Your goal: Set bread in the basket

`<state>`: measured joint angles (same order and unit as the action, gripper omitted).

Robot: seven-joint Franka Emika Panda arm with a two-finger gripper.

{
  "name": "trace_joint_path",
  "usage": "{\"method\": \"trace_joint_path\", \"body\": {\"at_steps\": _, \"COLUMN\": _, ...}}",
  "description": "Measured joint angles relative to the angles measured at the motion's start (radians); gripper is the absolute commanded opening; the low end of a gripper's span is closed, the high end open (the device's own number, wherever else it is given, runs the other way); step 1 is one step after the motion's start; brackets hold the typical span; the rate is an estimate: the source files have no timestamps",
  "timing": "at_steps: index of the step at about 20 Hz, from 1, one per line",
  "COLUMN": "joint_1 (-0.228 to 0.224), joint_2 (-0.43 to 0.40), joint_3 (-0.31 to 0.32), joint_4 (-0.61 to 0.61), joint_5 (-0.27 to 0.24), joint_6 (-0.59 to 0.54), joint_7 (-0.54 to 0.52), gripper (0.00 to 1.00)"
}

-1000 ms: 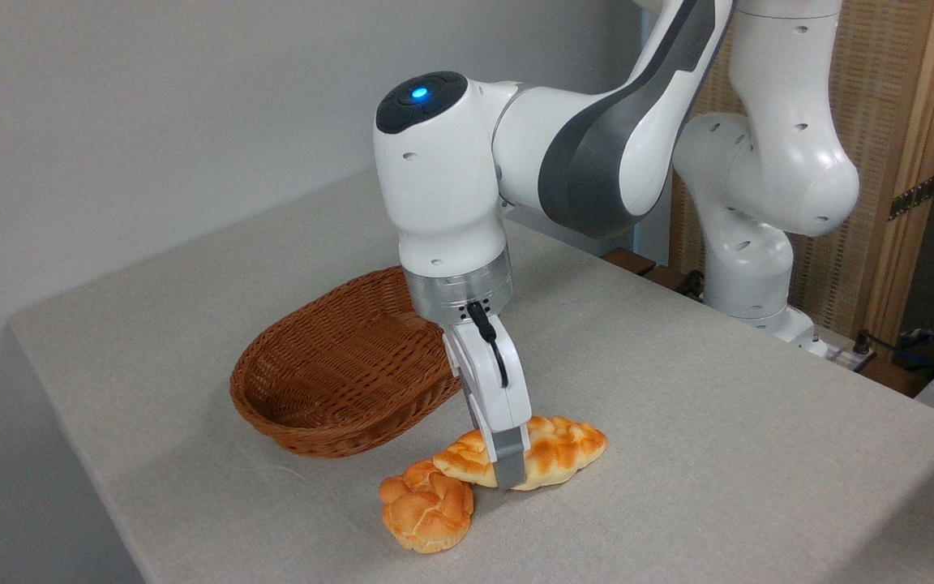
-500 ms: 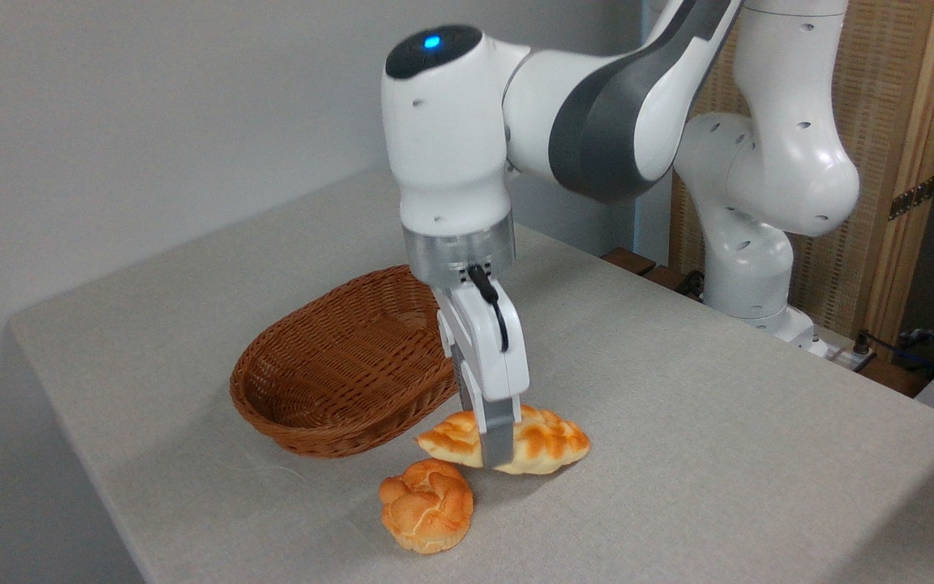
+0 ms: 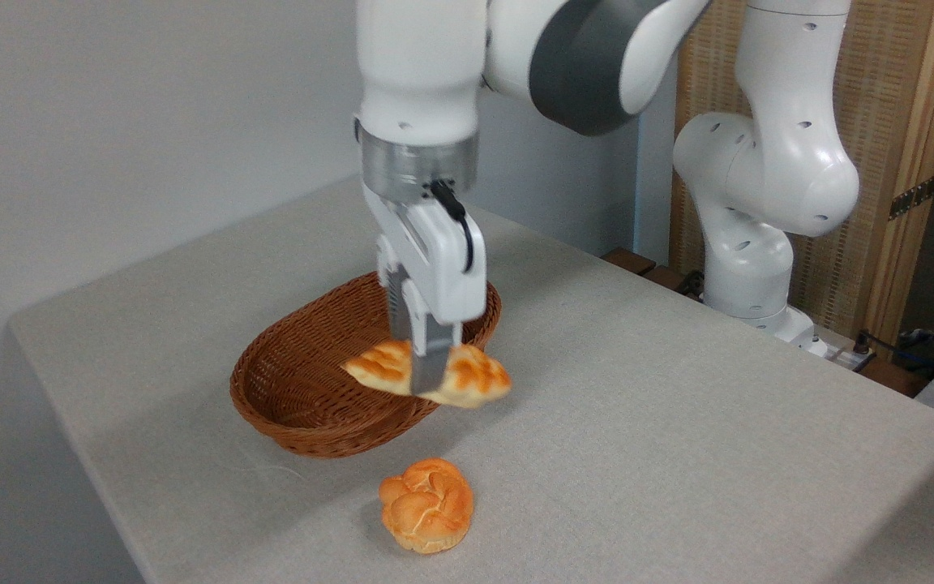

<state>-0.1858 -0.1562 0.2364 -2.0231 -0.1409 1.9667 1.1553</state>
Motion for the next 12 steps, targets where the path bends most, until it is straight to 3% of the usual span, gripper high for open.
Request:
{"method": "trace_joint_path", "body": {"at_steps": 5, "joint_1": -0.004, "joint_2": 0.004, "joint_3": -0.093, "joint_4": 0.022, "joint_5": -0.011, "joint_6": -0.003, "joint_7": -0.157, "gripper": 0.53}}
{"method": "trace_joint_path", "body": {"at_steps": 6, "joint_1": -0.005, "joint_2": 0.009, "joint_3": -0.112, "joint_4": 0.022, "joint_5": -0.011, "joint_6": -0.004, "joint_7": -0.182, "gripper": 0.65}}
{"method": "trace_joint_path", "body": {"at_steps": 7, "joint_1": -0.005, "joint_2": 0.017, "joint_3": -0.131, "joint_4": 0.022, "joint_5": -0.011, "joint_6": -0.004, "joint_7": -0.204, "gripper": 0.96}}
{"method": "trace_joint_path", "body": {"at_steps": 8, "joint_1": -0.005, "joint_2": 0.029, "joint_3": -0.152, "joint_4": 0.022, "joint_5": -0.011, "joint_6": -0.004, "joint_7": -0.229, "gripper": 1.00}}
{"method": "trace_joint_path", "body": {"at_steps": 12, "joint_1": -0.006, "joint_2": 0.078, "joint_3": -0.217, "joint_4": 0.025, "joint_5": -0.011, "joint_6": -0.001, "joint_7": -0.320, "gripper": 1.00}}
